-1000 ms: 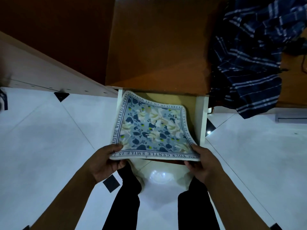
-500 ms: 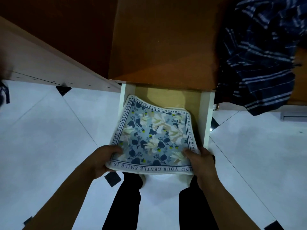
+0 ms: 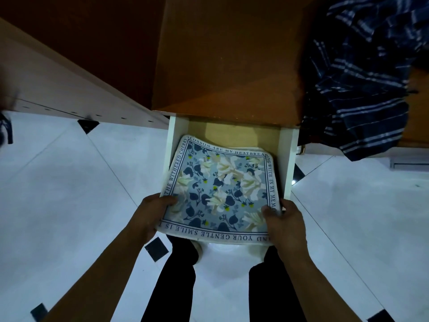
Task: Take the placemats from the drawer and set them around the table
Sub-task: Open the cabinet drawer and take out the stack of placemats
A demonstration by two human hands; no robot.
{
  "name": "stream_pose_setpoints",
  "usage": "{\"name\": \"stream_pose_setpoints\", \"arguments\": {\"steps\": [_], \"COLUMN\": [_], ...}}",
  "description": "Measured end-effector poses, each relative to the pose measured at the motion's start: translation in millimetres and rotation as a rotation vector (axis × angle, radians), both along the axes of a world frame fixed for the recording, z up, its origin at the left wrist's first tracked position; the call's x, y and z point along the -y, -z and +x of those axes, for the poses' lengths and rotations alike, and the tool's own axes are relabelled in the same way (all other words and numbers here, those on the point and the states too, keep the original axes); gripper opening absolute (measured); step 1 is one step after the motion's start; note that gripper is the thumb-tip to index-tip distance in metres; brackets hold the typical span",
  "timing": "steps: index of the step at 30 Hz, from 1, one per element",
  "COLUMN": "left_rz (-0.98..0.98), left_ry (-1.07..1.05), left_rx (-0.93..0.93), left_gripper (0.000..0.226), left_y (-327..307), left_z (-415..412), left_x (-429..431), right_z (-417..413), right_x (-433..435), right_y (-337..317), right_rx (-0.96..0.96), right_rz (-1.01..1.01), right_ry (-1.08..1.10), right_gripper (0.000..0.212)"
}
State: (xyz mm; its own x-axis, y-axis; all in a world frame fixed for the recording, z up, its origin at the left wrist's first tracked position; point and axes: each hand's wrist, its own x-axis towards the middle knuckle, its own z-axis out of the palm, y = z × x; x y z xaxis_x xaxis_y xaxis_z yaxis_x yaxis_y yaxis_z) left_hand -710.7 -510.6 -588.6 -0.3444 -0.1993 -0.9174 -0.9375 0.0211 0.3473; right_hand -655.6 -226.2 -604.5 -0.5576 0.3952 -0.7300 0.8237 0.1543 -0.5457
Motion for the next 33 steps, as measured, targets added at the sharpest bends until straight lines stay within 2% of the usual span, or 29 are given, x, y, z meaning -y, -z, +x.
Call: {"name": "stream_pose_setpoints", "arguments": {"steps": [4, 8, 14, 19, 24, 33], "left_rz": [0.012, 0.068, 0.055, -0.014, -0.131, -0.356], "left_ry": [0.002, -0.012, -0.031, 0.023, -0.001, -0.199], "left_rx": [-0.031, -0.095, -0.08, -0.198, -0.314, -0.562], "left_gripper": [0.018, 0.026, 0.029, 0.018, 0.012, 0.011], "left_y": [0.8, -1.0, -18.1, -61.3, -139.7, -340.5], "left_z": [0.4, 14.4, 32.5, 35.3, 50.9, 117.7], "left_x": [-5.8, -4.7, -7.9, -24.6, -48.2, -71.4], "right_z": [-1.2, 4.9, 8.4, 13.1, 13.9, -1.5], "right_x": [-0.7, -3.9, -17.3, -17.4, -36.3, -49.6], "right_y": [1.7, -2.8, -12.7, -42.5, -107.5, -317.5], "right_rx": [0.035, 0.077, 0.185, 0.124, 0.046, -0.312], "right_rz": [-0.023, -0.062, -0.184, -0.313, -0.281, -0.045], "right_ry": [0.091, 0.089, 0.19, 0.087, -0.024, -0.544], "right_gripper": [0.021, 0.026, 0.026, 0.022, 0.017, 0.021]}}
